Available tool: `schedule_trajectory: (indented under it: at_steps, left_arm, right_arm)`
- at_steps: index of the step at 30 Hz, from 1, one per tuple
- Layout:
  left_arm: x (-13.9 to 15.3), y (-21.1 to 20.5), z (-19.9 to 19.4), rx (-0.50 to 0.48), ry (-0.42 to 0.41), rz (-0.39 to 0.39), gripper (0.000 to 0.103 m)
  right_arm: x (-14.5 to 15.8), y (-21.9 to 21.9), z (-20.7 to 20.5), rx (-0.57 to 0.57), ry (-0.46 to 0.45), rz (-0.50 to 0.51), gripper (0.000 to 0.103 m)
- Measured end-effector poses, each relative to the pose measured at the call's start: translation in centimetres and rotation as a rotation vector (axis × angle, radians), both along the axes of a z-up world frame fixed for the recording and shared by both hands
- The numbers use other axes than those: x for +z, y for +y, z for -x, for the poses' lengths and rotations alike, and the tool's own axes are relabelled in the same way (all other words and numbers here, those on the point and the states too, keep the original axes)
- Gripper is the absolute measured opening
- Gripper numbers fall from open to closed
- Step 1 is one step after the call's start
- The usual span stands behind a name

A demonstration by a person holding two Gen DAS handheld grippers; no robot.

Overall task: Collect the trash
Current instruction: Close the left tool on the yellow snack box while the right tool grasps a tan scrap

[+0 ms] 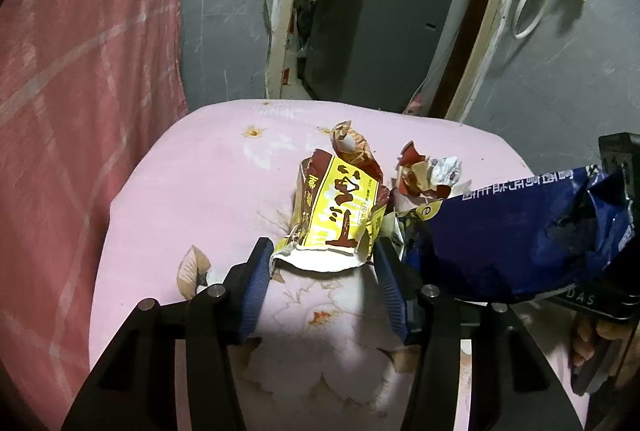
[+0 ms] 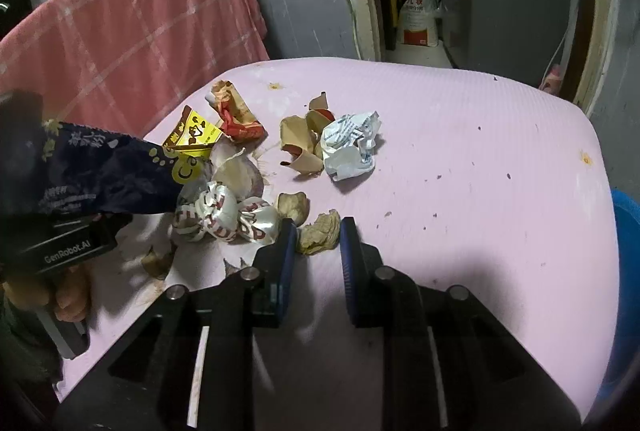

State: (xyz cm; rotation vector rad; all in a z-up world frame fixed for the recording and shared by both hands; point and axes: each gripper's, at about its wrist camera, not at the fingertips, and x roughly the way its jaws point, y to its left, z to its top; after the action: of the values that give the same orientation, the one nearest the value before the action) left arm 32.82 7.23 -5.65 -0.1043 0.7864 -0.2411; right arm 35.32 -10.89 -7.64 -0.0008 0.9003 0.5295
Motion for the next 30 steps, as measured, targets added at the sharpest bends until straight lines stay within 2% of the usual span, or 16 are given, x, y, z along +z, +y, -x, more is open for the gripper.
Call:
schedule_trajectory:
  at_steps: [6, 7, 9, 12, 14, 18, 21, 27, 30]
  left_arm:
    - [0.4, -0.2, 1.4, 0.016, -0.009, 0.026, 0.041]
    - [0.4, -0.2, 1.7, 0.017, -0.009, 0.032, 0.038]
    - [0.4, -0.4, 2.1, 0.011, 0.005, 0.041, 0.024]
    - [0.3, -0.5, 2.0, 0.014, 0.023, 0.037, 0.024]
    - [0.3, -0.8, 2.0, 0.032, 0.023, 0.025, 0.025]
    - [0.3, -1.1, 2.0, 0.029, 0.022, 0.008, 0.041]
    - [0.5, -1.1, 2.0, 0.025, 0.008, -0.002, 0.046]
    - [1.1, -0.4, 1.3, 0.042, 0.0, 0.075, 0.047]
    - [1.6, -1.0, 0.5, 0.029, -0.007, 0.085, 0.054]
  right_arm:
    - [0.5, -0.5, 1.8, 0.015, -0.038, -0.027, 0.022]
    - [0.6, -0.6, 2.1, 0.016, -0.046, -0.029, 0.022]
    - [0.8, -0.9, 2.7, 0.018, -0.062, -0.023, 0.022]
    - [0.8, -1.0, 3.1, 0.02, -0.061, -0.024, 0.022]
    - [0.7, -1.2, 3.1, 0.015, -0.059, -0.025, 0.022]
    - [0.7, -1.3, 2.7, 0.005, -0.052, -0.026, 0.022]
    - [0.7, -1.5, 2.6, 0.002, -0.051, -0.029, 0.022]
    - [0.8, -1.3, 2.2, -0.018, -0.061, -0.019, 0.022]
    - [1.0, -1.6, 1.7, -0.03, -0.065, -0.025, 0.022]
